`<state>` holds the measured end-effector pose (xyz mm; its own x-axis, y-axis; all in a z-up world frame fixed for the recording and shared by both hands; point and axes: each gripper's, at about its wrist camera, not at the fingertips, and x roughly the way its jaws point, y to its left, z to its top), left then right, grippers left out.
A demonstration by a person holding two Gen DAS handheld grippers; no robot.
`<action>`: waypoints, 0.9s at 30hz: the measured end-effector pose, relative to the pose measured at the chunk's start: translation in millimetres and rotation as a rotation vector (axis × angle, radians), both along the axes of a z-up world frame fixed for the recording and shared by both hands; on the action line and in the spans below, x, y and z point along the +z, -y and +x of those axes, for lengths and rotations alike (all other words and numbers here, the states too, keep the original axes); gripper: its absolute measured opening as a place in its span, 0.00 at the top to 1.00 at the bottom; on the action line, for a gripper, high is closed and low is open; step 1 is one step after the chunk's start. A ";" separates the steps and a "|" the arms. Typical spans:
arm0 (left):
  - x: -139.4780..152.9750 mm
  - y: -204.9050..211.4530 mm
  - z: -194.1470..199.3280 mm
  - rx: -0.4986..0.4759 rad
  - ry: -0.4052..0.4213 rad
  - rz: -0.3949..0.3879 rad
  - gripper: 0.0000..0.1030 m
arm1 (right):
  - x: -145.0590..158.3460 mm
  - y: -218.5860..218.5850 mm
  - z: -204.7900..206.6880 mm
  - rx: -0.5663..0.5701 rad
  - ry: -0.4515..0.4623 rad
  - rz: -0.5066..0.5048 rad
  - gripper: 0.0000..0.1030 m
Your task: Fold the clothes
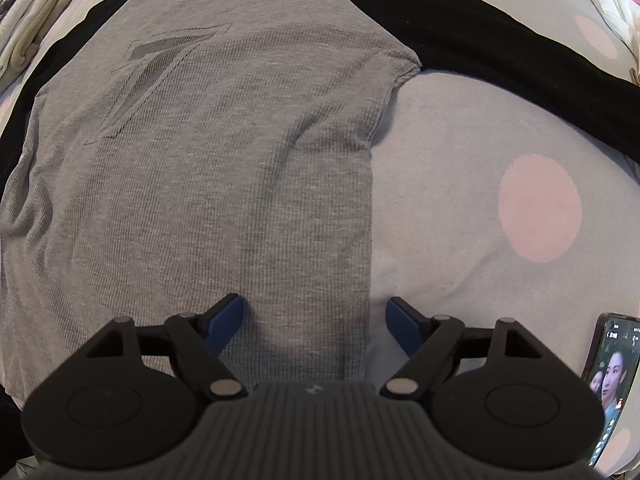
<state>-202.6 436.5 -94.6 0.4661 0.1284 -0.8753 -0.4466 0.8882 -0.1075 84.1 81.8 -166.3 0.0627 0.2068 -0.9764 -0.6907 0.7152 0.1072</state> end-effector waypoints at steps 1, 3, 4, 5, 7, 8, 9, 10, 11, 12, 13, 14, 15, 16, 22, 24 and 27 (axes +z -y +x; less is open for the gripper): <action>1.2 -10.7 -4.5 0.058 0.010 0.014 0.54 | 0.0 0.3 0.0 0.001 0.000 0.000 0.20; -2.1 -31.4 -11.3 0.183 0.009 0.057 0.52 | -0.4 -0.3 -0.3 0.003 0.003 0.000 0.20; -6.2 -40.2 -12.3 0.231 0.001 0.070 0.52 | -0.6 -0.6 -0.4 0.004 0.004 0.000 0.20; -12.7 -47.4 -11.6 0.259 -0.014 0.074 0.52 | -0.7 -0.8 -0.7 0.006 0.005 -0.001 0.20; -26.8 -57.3 -8.5 0.290 -0.048 0.066 0.52 | -0.6 -0.6 -1.1 0.007 0.007 -0.001 0.19; -34.2 -60.6 -6.3 0.297 -0.067 0.057 0.52 | -0.6 -0.4 -1.0 0.006 0.007 -0.001 0.19; -41.4 -63.4 -4.1 0.302 -0.086 0.048 0.52 | -0.5 -0.1 -0.9 0.005 0.006 -0.001 0.19; -47.1 -63.9 -1.5 0.301 -0.104 0.038 0.53 | -0.4 0.2 -0.7 0.005 0.006 0.000 0.19; -50.9 -63.7 -0.8 0.299 -0.120 0.028 0.58 | -0.2 0.4 -0.5 0.004 0.005 0.000 0.19; -53.9 -63.4 0.3 0.296 -0.136 0.016 0.64 | -0.2 0.4 -0.3 0.004 0.005 -0.001 0.19; -55.1 -62.9 2.8 0.298 -0.147 0.007 0.87 | -0.2 0.3 -0.2 0.005 0.005 -0.001 0.19; -52.8 -62.3 3.0 0.305 -0.139 0.005 0.94 | -0.3 0.1 -0.2 0.006 0.005 -0.002 0.18; -46.1 -61.6 0.7 0.322 -0.114 0.014 0.94 | -0.3 0.1 -0.2 0.008 0.006 -0.003 0.18; -38.9 -61.3 -2.3 0.340 -0.086 0.022 0.94 | -0.2 0.3 -0.2 0.009 0.006 -0.002 0.18; 24.4 -79.3 -43.6 0.522 0.131 0.071 0.95 | 0.6 3.4 0.1 0.008 0.006 0.005 0.18; 43.6 -89.3 -60.5 0.591 0.184 0.104 0.95 | 0.8 4.0 -0.2 0.009 0.008 0.006 0.18; 64.5 -102.7 -81.8 0.688 0.223 0.194 0.95 | 1.2 4.9 0.1 0.009 0.007 0.005 0.18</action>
<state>-284.4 539.2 -30.2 0.3884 0.5978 -0.7012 -0.8942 0.4282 -0.1303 84.2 76.8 -165.2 0.0678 0.2127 -0.9748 -0.6979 0.7083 0.1061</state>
